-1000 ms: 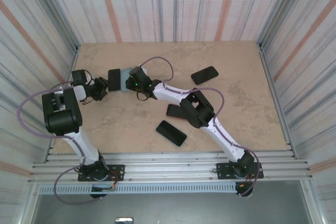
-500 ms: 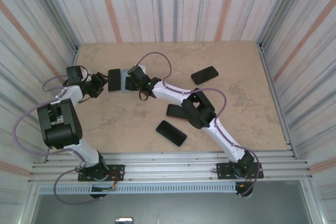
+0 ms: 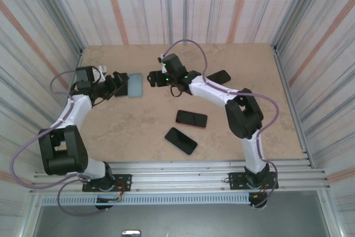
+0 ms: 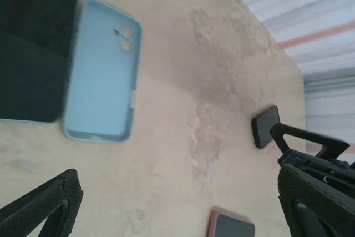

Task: Take the phone out of the phone case

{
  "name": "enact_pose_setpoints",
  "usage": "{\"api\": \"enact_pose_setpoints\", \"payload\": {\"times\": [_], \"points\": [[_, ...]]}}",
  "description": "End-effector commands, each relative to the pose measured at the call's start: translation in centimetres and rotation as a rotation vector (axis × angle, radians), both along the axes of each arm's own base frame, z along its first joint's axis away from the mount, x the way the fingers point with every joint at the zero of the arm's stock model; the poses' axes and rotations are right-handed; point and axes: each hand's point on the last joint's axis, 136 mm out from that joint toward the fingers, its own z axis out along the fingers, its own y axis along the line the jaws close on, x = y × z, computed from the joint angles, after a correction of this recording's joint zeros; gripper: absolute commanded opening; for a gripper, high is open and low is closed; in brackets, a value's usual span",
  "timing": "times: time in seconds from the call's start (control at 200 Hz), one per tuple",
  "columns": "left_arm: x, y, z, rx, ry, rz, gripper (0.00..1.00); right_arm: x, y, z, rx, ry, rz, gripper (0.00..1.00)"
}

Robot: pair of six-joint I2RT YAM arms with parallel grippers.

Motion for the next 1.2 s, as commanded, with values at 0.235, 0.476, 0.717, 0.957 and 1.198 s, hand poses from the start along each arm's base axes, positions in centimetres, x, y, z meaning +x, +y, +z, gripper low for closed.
{"api": "enact_pose_setpoints", "payload": {"times": [0.235,0.476,0.717,0.957,1.198], "points": [[-3.2,-6.8,0.0,-0.058,0.016,-0.138,0.95,-7.4,-6.8,-0.4,-0.185,-0.095,0.385,0.94],[-4.5,-8.7,-0.3,-0.115,0.026,-0.163,0.95,-11.4,-11.9,-4.9,-0.431,-0.075,0.564,0.99],[-5.4,-8.9,-0.3,-0.141,0.031,-0.169,0.95,-13.8,-14.8,-9.1,-0.560,0.052,0.729,0.99],[-5.7,-9.1,-0.7,-0.150,0.038,-0.179,0.94,-13.3,-15.5,-11.0,-0.597,0.107,0.770,0.99],[-5.6,-9.2,-0.6,-0.154,0.033,-0.186,0.94,-13.2,-15.4,-12.0,-0.623,0.113,0.833,0.99]]}}
